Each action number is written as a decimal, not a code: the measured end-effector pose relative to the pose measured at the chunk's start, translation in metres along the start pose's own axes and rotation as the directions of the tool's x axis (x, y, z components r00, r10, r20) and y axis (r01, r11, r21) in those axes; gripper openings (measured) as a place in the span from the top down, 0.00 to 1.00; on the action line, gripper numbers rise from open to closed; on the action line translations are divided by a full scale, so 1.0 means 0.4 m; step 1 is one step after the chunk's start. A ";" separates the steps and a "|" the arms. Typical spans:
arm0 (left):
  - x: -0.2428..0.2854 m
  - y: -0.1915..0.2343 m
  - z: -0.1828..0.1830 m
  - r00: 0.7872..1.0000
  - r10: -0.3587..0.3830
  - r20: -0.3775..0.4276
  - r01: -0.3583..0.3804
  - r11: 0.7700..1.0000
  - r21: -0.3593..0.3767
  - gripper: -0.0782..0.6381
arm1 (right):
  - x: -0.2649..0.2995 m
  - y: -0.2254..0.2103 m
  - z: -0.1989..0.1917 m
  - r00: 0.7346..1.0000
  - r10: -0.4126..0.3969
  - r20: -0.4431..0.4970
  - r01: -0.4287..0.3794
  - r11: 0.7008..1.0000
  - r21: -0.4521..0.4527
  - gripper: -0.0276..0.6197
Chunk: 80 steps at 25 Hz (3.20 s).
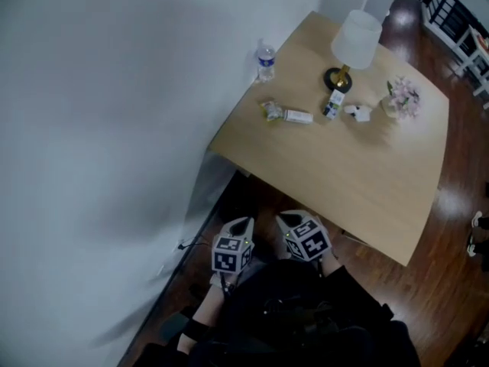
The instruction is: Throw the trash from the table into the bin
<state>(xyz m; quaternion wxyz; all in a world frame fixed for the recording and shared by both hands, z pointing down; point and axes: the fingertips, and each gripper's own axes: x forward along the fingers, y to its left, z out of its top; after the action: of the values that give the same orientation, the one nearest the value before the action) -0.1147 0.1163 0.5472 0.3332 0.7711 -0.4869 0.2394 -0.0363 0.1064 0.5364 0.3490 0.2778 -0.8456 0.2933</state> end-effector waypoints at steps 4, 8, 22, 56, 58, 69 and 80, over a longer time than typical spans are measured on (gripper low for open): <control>0.054 -0.004 0.027 0.999 -0.019 -0.031 0.021 0.999 0.047 0.89 | 0.002 -0.074 0.013 1.000 -0.021 0.019 0.020 0.998 0.051 0.95; 0.126 -0.009 0.119 0.999 -0.014 -0.033 0.016 0.997 0.072 0.89 | 0.003 -0.162 0.069 0.999 -0.021 0.030 0.020 0.999 0.049 0.95; 0.531 -0.078 0.519 0.996 -0.025 -0.089 0.047 0.966 0.254 0.89 | -0.037 -0.526 0.158 0.996 -0.047 0.079 0.031 0.980 0.198 0.95; 0.868 -0.067 0.608 0.939 0.057 -0.338 0.201 0.707 0.678 0.67 | -0.015 -0.689 0.132 0.994 -0.062 0.087 0.023 0.920 0.392 0.95; 0.846 -0.084 0.619 0.946 0.045 -0.322 0.193 0.719 0.668 0.67 | -0.022 -0.684 0.132 0.994 -0.061 0.090 0.022 0.924 0.382 0.95; 0.612 -0.120 0.569 0.975 -0.006 -0.223 0.140 0.796 0.588 0.68 | -0.041 -0.576 0.164 0.993 -0.056 0.103 0.027 0.965 0.261 0.95; 0.321 -0.011 0.349 0.988 0.057 -0.146 0.010 0.909 0.418 0.68 | -0.013 -0.367 0.171 0.998 0.011 0.065 -0.016 0.997 0.075 0.95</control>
<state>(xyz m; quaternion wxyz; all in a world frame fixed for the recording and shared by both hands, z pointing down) -0.0516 -0.0627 0.5425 0.1948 0.7975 -0.4065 0.4010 0.0365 -0.0382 0.5371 0.3090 0.2942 -0.8465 0.3183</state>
